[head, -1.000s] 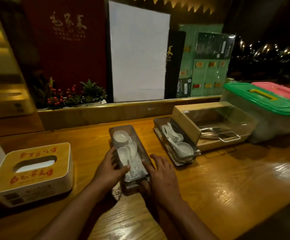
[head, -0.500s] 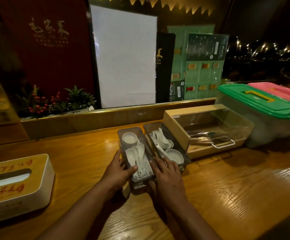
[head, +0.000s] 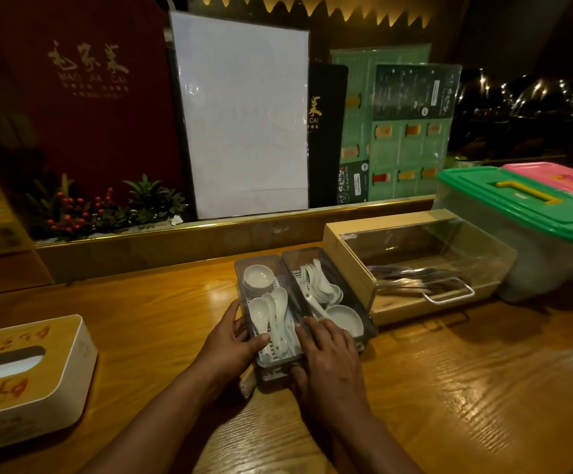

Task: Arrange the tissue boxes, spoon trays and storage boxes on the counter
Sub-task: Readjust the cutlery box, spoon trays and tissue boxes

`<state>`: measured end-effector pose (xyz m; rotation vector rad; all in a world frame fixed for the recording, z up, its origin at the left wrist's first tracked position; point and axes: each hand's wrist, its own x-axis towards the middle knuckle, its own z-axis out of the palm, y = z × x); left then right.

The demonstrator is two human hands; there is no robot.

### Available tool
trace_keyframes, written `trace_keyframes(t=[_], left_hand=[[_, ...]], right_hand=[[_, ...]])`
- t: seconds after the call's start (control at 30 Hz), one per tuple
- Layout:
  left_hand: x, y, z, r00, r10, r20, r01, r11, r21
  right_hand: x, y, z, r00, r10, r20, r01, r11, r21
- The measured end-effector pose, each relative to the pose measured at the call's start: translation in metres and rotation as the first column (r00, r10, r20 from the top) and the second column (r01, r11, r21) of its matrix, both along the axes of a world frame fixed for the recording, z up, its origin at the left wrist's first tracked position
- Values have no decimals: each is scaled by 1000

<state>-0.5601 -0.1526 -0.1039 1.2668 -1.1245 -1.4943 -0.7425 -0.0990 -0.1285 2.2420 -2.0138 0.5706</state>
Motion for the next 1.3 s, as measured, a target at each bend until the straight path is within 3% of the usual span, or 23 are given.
trace_keyframes(t=[0.8,1.17,1.3], left_hand=[[-4,-1,15,1000,22,7,-23,998,63],[13,9,13,981,27,192,-26,1000,-5],[41,18,26,950,64,307,-34,994,-102]], right_hand=[[3,0,6,998,-44,46,43,999,22],[2,3,24,999,24,46,-29,994,109],[19,6,33,999,17,41,-21,997,79]])
